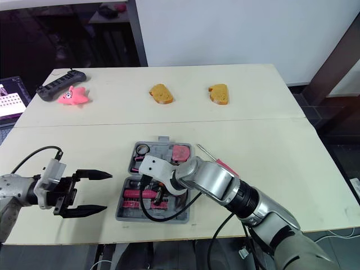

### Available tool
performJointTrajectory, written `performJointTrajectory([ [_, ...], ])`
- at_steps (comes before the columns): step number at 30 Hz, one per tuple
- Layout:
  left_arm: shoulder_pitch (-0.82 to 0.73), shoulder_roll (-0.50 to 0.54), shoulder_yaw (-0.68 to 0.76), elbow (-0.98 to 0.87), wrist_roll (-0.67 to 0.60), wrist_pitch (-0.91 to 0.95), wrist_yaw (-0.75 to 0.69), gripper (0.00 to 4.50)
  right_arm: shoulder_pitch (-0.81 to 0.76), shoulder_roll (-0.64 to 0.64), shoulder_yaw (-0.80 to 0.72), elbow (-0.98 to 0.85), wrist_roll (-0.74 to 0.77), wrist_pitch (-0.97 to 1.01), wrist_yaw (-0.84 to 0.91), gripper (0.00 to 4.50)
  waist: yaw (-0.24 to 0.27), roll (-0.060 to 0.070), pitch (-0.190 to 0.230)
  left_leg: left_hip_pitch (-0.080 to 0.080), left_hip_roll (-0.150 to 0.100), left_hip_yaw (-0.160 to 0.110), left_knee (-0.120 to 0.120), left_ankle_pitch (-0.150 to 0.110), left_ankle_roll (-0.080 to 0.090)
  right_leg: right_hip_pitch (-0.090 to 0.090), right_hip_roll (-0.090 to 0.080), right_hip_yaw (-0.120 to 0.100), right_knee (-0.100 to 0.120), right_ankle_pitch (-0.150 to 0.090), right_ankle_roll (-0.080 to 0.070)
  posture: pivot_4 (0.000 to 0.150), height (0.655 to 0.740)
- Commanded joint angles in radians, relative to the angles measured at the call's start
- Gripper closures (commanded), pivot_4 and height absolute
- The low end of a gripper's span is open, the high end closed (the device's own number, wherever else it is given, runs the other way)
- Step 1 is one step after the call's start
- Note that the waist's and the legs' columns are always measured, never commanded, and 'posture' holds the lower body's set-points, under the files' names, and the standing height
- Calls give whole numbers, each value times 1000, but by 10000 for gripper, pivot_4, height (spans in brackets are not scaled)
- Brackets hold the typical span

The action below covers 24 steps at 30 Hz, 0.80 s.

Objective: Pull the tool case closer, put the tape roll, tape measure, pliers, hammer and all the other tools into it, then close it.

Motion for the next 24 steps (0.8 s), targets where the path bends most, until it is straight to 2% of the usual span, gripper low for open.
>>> performJointTrajectory([
  [1, 5, 8, 24, -14, -14, -4, 1, 0, 15, 10, 11, 10, -20, -15, 12, 44135, -1, 0, 0, 0, 0, 0, 0, 0, 0, 0, 0, 0, 0, 0, 0, 1500, 7400],
  [8, -6, 10, 22, -4, -13, -1, 1, 0, 54, 22, 25, 65, -65, -44, 13, 44135, -1, 0, 0, 0, 0, 0, 0, 0, 0, 0, 0, 0, 0, 0, 0, 1500, 7400],
  [16, -8, 12, 25, -8, -14, 3, 4, 0, 142, -25, 89, 123, -134, -115, 56, 44135, 1, 0, -1, 2, 0, 0, 0, 0, 0, 3, 0, 0, 0, 0, 0, 1500, 7400],
  [22, -3, 13, 27, -17, -15, 7, 10, 0, 244, 25, -54, 85, -175, -560, 96, 44135, 0, -1, -2, 4, 0, 0, 0, 0, 0, 5, 0, 0, -1, 0, 0, 1500, 7400],
  [24, -2, 14, 29, -20, -17, 8, 12, 0, 278, 33, -112, 73, -160, -648, 121, 44135, -2, -1, -1, 4, 0, 0, 0, 0, 0, 4, 0, 0, -1, 0, 0, 1500, 7400],
])
